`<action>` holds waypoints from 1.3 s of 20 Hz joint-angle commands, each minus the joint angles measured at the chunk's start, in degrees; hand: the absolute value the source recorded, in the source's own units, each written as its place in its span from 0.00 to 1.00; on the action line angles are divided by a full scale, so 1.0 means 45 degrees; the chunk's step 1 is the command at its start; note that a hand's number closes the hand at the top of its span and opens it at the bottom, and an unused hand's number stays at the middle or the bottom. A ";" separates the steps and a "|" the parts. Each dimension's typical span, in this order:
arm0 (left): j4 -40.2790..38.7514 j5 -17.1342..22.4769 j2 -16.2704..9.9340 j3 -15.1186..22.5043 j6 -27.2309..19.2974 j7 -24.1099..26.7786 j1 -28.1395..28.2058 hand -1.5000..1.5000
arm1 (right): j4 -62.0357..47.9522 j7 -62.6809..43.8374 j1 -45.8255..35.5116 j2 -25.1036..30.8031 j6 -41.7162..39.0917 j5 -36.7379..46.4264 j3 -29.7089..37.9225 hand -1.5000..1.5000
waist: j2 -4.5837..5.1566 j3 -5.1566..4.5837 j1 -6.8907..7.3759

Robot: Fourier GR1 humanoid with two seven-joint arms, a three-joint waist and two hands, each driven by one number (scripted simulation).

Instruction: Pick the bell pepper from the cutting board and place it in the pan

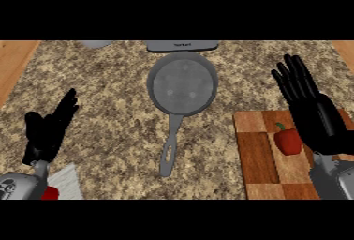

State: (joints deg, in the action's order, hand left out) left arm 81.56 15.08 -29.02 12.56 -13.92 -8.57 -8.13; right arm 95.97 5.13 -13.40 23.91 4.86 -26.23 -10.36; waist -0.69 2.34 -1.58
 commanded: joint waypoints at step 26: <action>0.2009 -0.1910 0.0189 0.0801 -0.0717 0.0128 0.1865 0.50 | 0.1341 -1.0502 0.3787 0.7841 0.1262 0.3311 0.1647 0.00 | 0.0162 -0.0536 0.0455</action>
State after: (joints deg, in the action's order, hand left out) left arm 90.73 6.63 -29.72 15.68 -17.06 -6.55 0.45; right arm 99.38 -35.90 6.79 55.45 17.02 -9.48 -1.89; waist -0.43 0.26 -0.19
